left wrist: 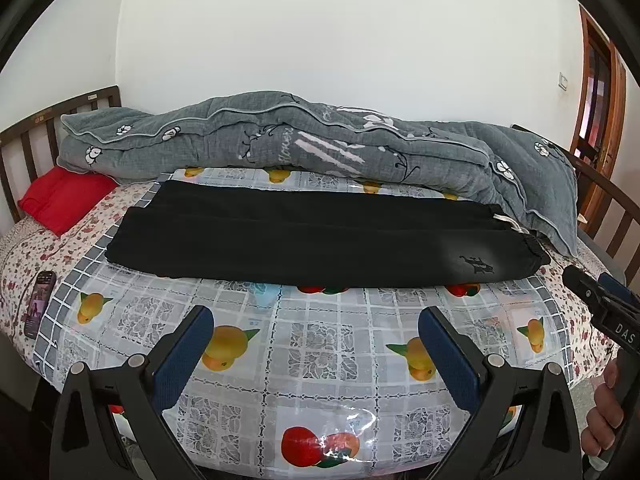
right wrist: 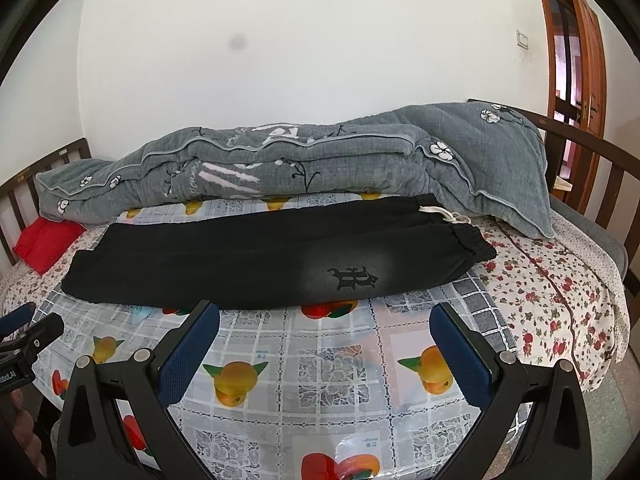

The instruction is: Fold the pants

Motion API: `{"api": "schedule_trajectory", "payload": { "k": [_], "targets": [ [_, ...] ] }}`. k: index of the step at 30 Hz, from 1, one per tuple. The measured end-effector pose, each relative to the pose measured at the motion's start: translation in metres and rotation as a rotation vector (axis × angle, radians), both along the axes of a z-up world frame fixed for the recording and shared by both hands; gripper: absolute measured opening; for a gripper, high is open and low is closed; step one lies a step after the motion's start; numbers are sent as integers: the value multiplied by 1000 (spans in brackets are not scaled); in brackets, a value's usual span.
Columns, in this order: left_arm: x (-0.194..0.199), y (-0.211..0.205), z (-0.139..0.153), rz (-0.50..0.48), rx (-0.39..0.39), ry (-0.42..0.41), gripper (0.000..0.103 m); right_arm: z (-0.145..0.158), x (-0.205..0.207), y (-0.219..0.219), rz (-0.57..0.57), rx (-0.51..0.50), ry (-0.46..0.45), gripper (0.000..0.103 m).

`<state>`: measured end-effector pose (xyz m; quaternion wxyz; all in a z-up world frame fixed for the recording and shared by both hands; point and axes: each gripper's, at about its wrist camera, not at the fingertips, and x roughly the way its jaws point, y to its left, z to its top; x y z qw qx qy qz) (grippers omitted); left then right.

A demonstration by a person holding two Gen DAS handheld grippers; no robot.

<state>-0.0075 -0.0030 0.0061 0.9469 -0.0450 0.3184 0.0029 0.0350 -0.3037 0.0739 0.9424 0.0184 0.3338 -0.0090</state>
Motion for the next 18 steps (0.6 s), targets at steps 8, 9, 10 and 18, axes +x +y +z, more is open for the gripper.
{"api": "schedule_trajectory", "payload": {
  "k": [8,9,10,18],
  "targets": [
    [0,0,0,-1,-2,1,103,0,1,1,1,-2,3,103],
    [0,0,0,-2,-3,2,103,1,1,1,1,-4,3,103],
    [0,0,0,-2,-5,2,103,1,1,1,-1,-5,2,103],
    [0,-1,5,-3,-10,-3,103,1,0,0,-9,-10,4,103]
  ]
}}
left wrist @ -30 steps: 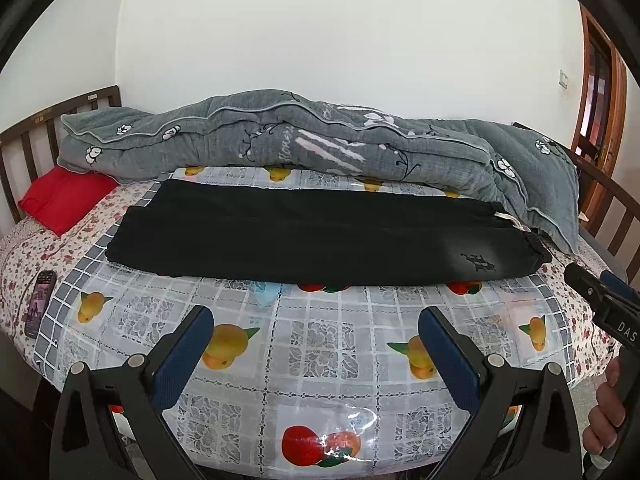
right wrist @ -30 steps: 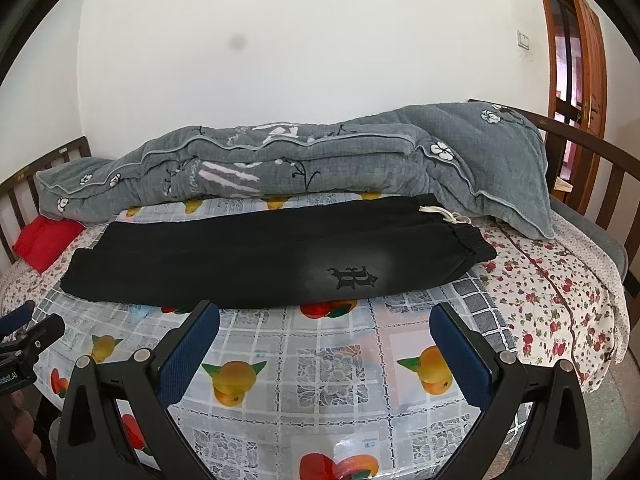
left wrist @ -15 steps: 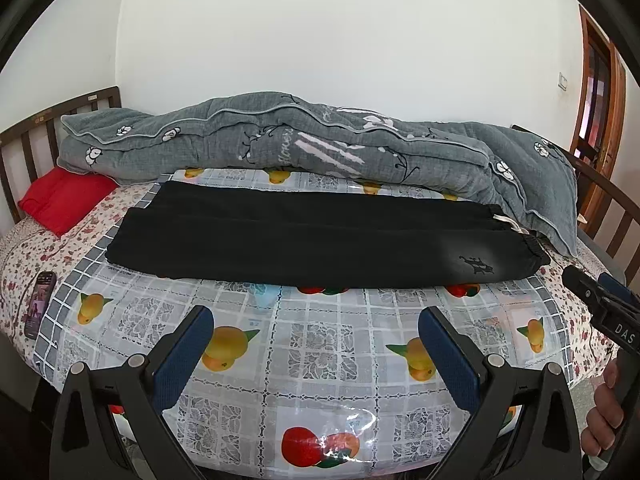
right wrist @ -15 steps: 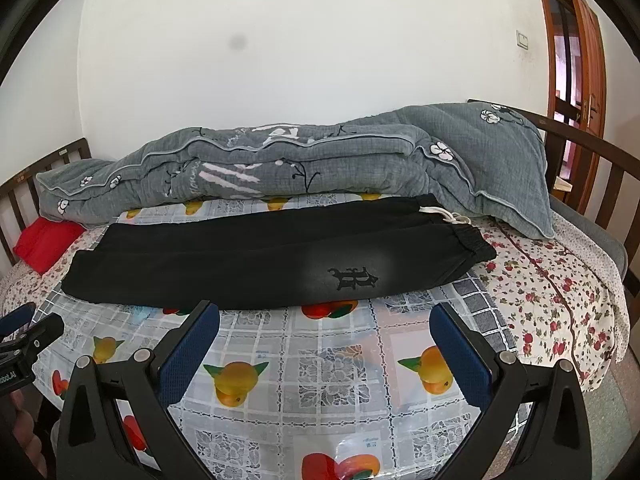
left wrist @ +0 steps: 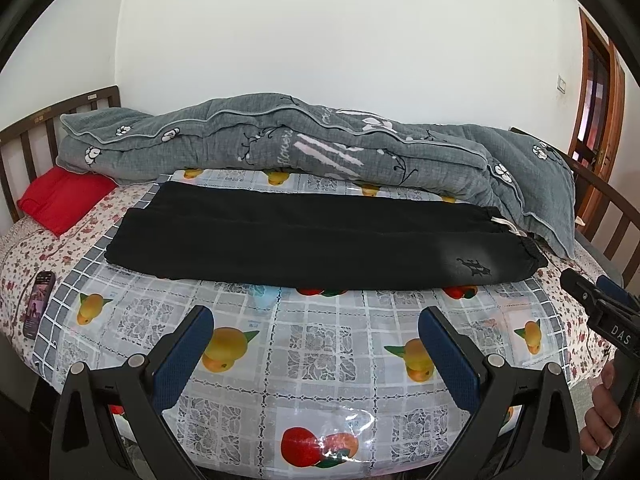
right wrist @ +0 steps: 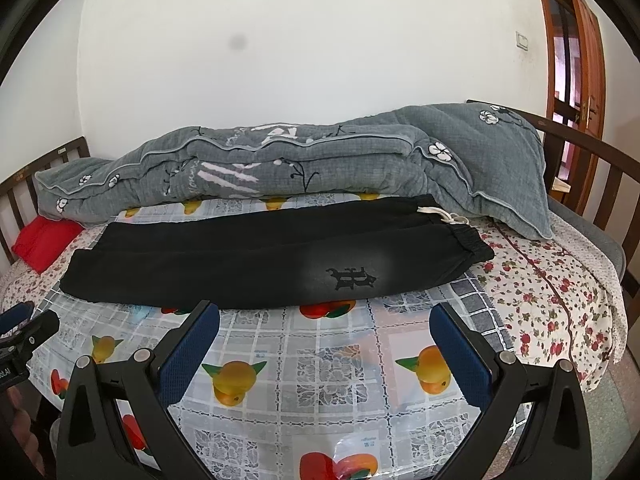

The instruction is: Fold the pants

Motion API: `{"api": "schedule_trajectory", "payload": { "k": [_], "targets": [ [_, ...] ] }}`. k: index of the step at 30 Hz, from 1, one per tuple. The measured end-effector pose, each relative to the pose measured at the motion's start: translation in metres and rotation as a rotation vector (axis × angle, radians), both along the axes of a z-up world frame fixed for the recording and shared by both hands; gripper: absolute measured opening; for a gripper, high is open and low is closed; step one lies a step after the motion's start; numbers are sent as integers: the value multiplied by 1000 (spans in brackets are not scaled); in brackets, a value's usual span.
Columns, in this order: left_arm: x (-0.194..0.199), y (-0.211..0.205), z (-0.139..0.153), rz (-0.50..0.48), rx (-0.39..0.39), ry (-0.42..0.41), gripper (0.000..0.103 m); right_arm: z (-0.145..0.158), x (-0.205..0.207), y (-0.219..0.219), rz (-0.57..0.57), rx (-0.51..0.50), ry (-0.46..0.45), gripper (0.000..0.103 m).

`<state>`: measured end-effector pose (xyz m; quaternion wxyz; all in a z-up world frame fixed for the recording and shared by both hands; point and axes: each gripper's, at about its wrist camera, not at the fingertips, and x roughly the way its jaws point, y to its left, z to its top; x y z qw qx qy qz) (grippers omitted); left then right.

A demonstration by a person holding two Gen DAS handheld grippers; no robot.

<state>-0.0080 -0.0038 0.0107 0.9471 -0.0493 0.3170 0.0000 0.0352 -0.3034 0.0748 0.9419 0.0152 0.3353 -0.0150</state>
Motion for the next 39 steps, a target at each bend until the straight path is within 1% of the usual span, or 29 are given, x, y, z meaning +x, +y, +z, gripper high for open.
{"api": "schedule_trajectory", "payload": {
  "k": [8,17,23,25,27,30,32,34,36,39],
  "targets": [
    [0,2,3,-6,2,-8,103,0,0,-1,3,-4,2,103],
    [3,5,7,-20,-7,-17,103,5,0,6,13,-18,-17,103],
    [14,6,7,-28,-20,-12,103,7,8,9,33,-4,-27,103],
    [22,7,5,-32,-20,-8,103,4,15,8,33,7,-12,103],
    [29,10,3,-15,-12,-5,103,1,20,5,27,17,-6,103],
    [41,19,-7,14,-18,-3,103,-8,33,-3,18,41,1,103],
    [49,30,-17,28,-42,-11,103,-18,46,-9,1,38,20,103],
    [59,39,-30,39,-41,19,103,-30,57,-15,-14,29,43,103],
    [70,52,-45,58,-51,53,103,-43,66,-22,-20,42,59,102],
    [87,80,-73,93,-134,125,101,-66,80,-32,-26,55,87,102]
  ]
}}
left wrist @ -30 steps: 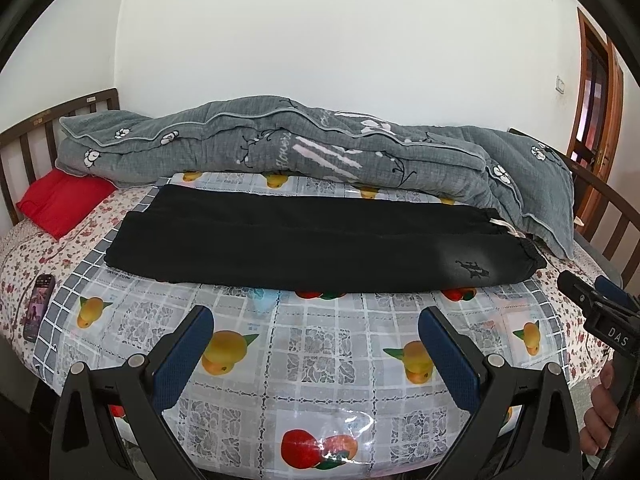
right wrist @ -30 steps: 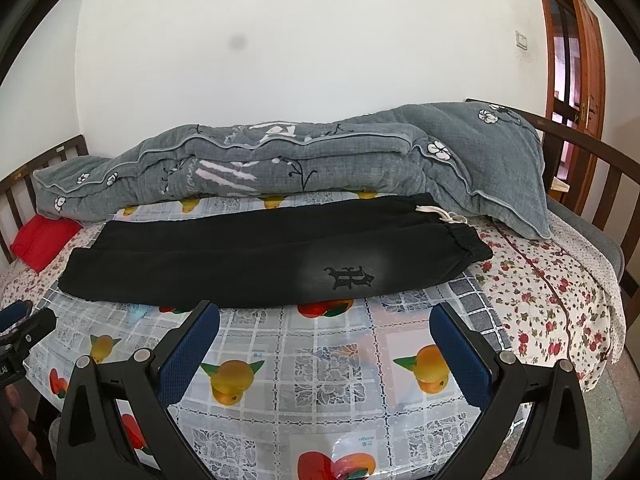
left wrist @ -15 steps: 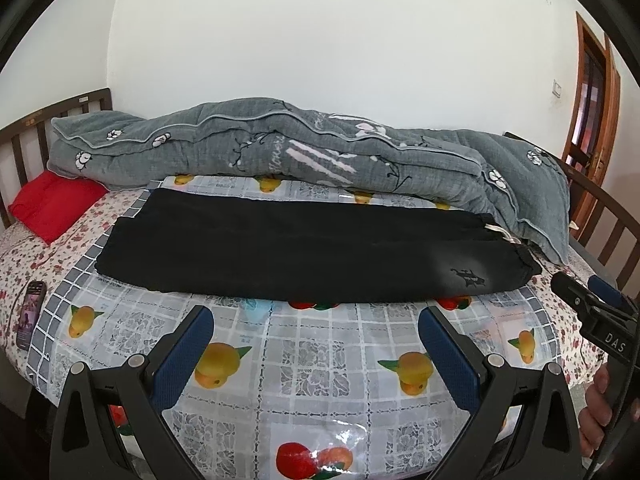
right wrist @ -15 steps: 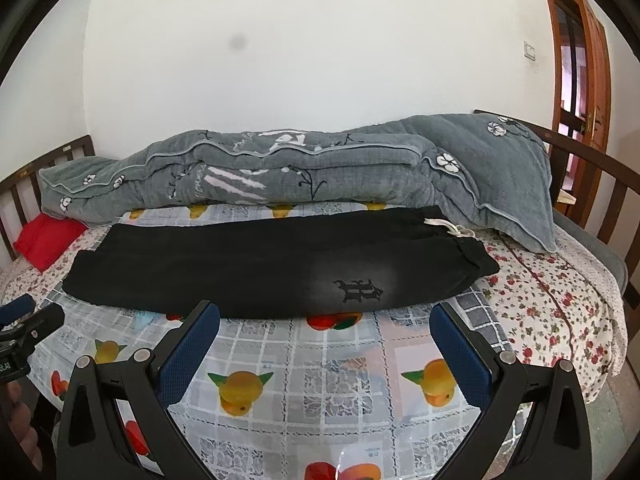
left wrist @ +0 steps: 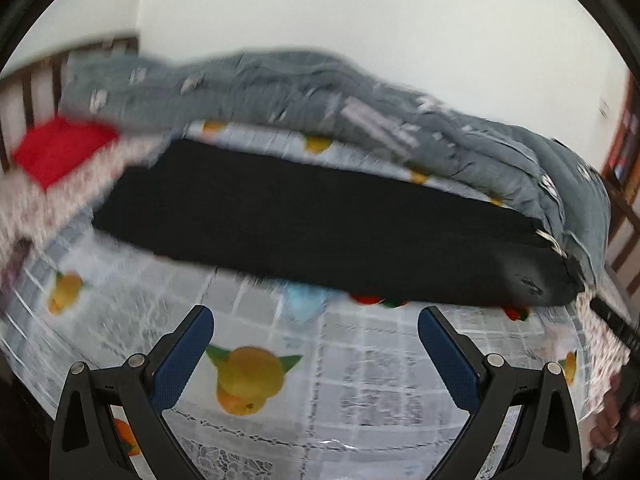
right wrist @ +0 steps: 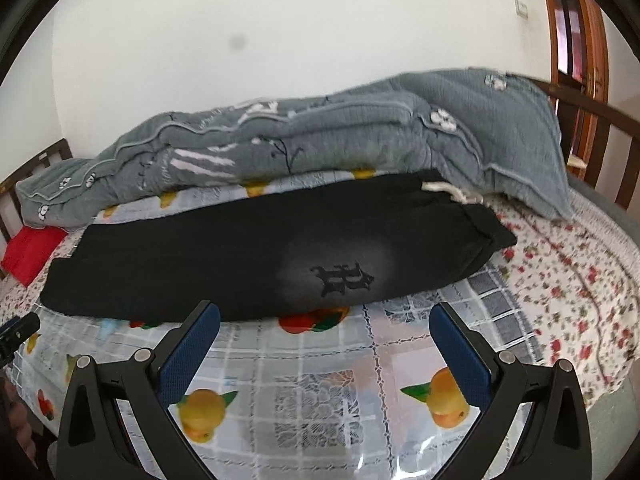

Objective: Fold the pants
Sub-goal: 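Grasp the sweatpants waistband edge with the left tool while the right tool grasps it too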

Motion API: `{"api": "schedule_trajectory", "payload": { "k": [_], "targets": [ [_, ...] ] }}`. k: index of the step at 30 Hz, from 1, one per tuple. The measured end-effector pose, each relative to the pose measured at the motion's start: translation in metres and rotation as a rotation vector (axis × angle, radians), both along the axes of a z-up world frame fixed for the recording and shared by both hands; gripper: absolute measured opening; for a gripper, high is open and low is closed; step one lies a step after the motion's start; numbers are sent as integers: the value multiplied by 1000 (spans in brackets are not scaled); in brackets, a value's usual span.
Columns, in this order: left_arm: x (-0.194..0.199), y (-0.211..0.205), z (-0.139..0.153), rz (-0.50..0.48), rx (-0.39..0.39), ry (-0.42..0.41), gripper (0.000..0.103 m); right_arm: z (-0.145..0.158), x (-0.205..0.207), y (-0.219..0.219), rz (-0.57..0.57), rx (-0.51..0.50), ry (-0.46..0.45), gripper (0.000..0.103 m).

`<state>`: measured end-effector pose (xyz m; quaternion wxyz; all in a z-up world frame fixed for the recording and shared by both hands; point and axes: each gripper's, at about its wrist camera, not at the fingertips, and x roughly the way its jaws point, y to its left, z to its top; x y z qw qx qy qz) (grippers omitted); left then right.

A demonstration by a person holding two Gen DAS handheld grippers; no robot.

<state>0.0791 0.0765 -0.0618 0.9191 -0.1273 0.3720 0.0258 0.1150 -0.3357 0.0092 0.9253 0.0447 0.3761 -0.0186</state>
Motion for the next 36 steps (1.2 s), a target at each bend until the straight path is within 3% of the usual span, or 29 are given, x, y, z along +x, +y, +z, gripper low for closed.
{"api": "schedule_trajectory", "payload": {
  "k": [2,5,9,14,21,24,27,28,29,30,32,36],
  "targets": [
    [9,19,-20,25,-57,31,98,-18,11,-7,-9,4,36,97],
    [22,45,-50,64,-69,97,98,-43,26,-17,-8,26,93,88],
    [34,74,-78,120,-118,167,89,-69,36,-37,-71,49,75,83],
    [51,85,-82,121,-129,119,89,-91,56,-68,-141,117,132,64],
    [90,111,-93,192,-321,56,85,-100,81,-92,-110,194,156,64],
    [98,121,-95,255,-360,43,76,-106,97,-100,-124,261,168,64],
    [107,128,-96,305,-378,50,53,-110,114,-102,-139,273,175,64],
    [110,131,-97,325,-377,64,40,-110,118,-103,-145,270,175,58],
    [113,133,-97,344,-364,82,22,-111,122,-102,-150,265,177,43],
    [115,135,-98,356,-351,101,13,-111,124,-102,-149,262,179,31],
    [118,137,-97,335,-338,126,9,-105,126,-98,-130,252,156,19],
    [110,139,-65,289,-323,29,8,-74,126,-88,-75,183,73,17]
  ]
}}
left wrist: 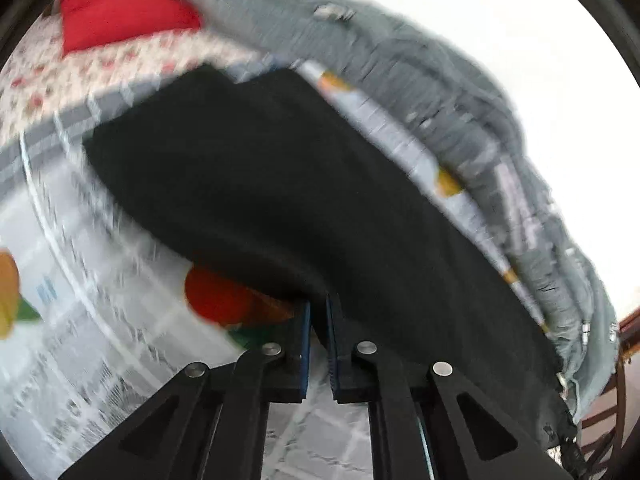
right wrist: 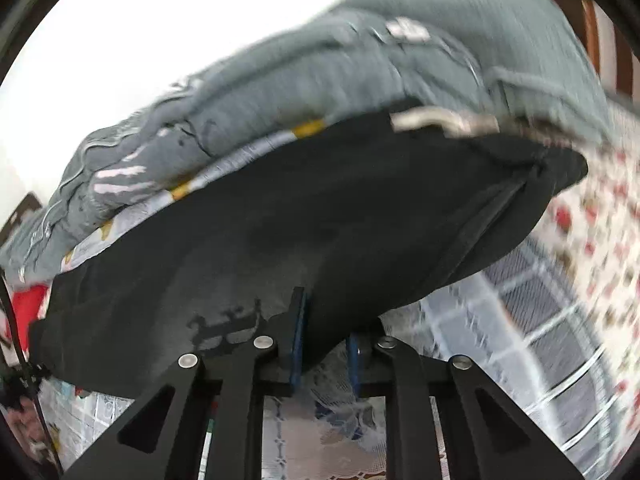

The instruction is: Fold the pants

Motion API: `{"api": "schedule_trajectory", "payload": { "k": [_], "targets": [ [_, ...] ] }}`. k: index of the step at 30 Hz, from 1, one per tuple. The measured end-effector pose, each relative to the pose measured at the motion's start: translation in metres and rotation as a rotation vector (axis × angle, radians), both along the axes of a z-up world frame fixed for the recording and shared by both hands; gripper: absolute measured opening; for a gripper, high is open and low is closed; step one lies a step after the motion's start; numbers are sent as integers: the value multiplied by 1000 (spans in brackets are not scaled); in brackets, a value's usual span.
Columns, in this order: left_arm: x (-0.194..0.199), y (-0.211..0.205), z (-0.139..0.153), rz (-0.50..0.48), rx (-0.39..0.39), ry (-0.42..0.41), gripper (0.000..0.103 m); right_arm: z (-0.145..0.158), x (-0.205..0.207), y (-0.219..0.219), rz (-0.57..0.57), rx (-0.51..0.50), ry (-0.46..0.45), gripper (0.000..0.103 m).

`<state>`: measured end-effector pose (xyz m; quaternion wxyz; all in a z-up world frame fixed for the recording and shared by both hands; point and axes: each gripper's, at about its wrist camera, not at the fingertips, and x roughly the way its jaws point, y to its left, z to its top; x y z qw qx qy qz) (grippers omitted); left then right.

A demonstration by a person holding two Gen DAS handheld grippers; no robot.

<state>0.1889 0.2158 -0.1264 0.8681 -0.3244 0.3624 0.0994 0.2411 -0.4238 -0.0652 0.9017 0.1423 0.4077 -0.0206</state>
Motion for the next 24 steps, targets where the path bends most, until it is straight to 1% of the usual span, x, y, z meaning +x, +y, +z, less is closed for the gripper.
{"api": "schedule_trajectory", "payload": {
  "k": [1,3,6,9,12,14,16,19,22,24],
  "targets": [
    [1,0,8,-6,11,-16,8,10,3,1,14,2,-27,17],
    [8,-2,27,-23,38,-48,8,20,9,1,31,6,-45,16],
    [32,-11,53,-44,107,-70,8,34,27,2,42,12,-69,16],
    [58,-20,67,-58,179,-73,8,45,51,8,59,-17,-81,16],
    [85,-26,77,-56,213,-96,8,49,75,15,66,-43,-77,15],
    [106,-31,79,-49,230,-104,8,48,96,18,71,-38,-67,15],
    [129,-38,76,-47,262,-91,8,43,116,15,73,-16,-49,15],
    [159,-46,67,-43,309,-71,8,30,149,17,64,-45,-15,15],
    [176,-56,58,-46,357,-57,8,15,163,20,47,-56,0,16],
    [182,-60,53,-52,369,-52,8,4,169,23,26,-73,0,16]
  ]
}}
